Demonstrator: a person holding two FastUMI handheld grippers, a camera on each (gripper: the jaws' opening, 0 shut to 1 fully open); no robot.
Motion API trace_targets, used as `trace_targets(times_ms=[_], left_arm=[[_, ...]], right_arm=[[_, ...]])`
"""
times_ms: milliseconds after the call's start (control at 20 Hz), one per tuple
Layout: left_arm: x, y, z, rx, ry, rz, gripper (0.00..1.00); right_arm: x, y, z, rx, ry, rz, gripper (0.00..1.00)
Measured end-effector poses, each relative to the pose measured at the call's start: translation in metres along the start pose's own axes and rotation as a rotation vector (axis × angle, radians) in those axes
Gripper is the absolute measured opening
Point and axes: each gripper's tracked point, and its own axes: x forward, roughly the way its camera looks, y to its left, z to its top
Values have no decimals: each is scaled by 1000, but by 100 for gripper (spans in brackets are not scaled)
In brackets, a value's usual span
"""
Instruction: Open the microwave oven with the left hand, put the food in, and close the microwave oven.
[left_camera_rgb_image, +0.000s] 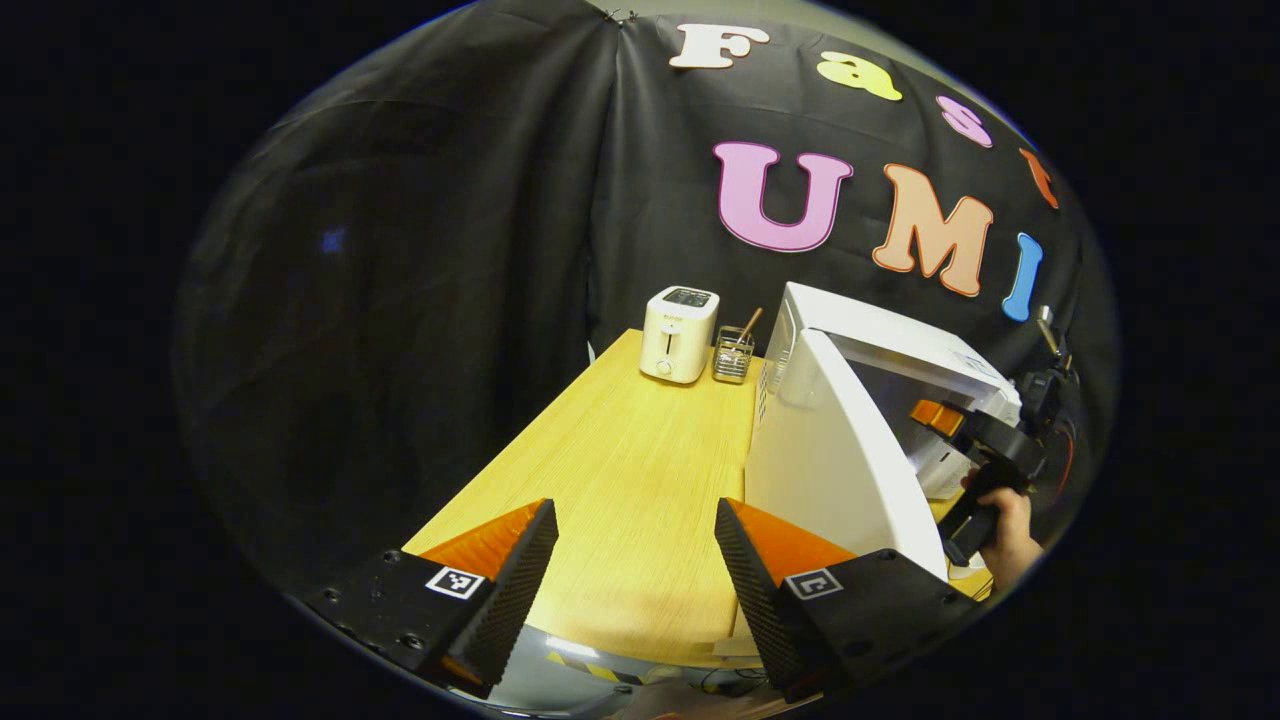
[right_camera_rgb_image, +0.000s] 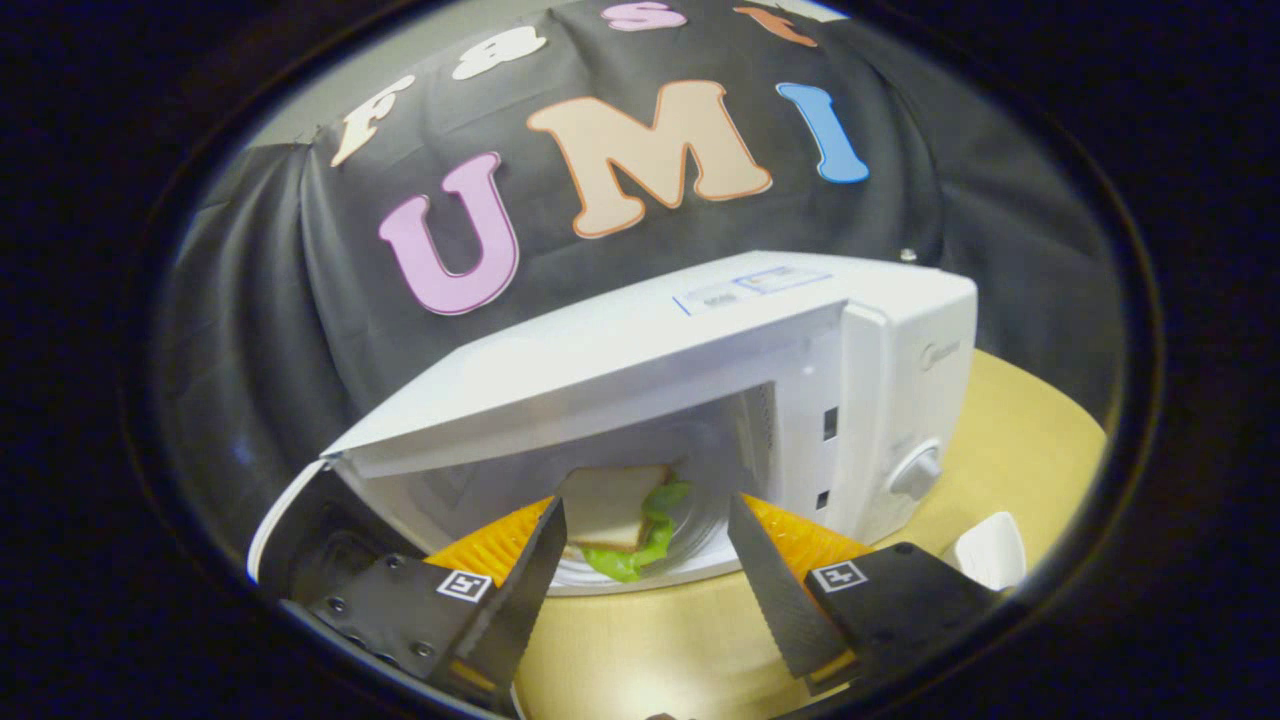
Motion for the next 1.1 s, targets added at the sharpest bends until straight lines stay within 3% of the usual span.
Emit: trace_targets(times_ms=[300, 450, 500, 600, 700, 800, 850, 900, 950, 1000, 1100], left_arm=[[3, -12, -2, 8, 3, -55, 88], [1, -19, -6, 4, 15, -79, 79], [0, -24, -9, 3, 20, -101, 77], [-1, -36, -16, 1, 38, -153, 70], [0, -43, -25, 6, 71, -188, 59], [2, -45, -28, 20, 86, -205, 37], [2, -46, -30, 26, 98, -213, 32], [2, -45, -32, 30, 101, -213, 25], [3, -44, -33, 34, 108, -214, 10], [4, -43, -36, 41, 117, -213, 4], [7, -38, -42, 70, 141, -190, 1]], right_arm=[[-84, -7, 5, -57, 15, 27, 91], [-118, -16, 9, -66, 19, 18, 91], [-126, -20, 10, -67, 19, 9, 99], [-145, -29, 16, -55, 7, -3, 99], [-160, -39, 19, -57, -3, -29, 99], [-173, -52, 23, -71, -13, -63, 99], [-179, -58, 26, -68, -20, -76, 91], [-183, -62, 28, -64, -25, -85, 91], [-188, -67, 29, -62, -27, -97, 91], [-192, -73, 30, -65, -32, -109, 91], [-199, -82, 34, -72, -46, -132, 91]])
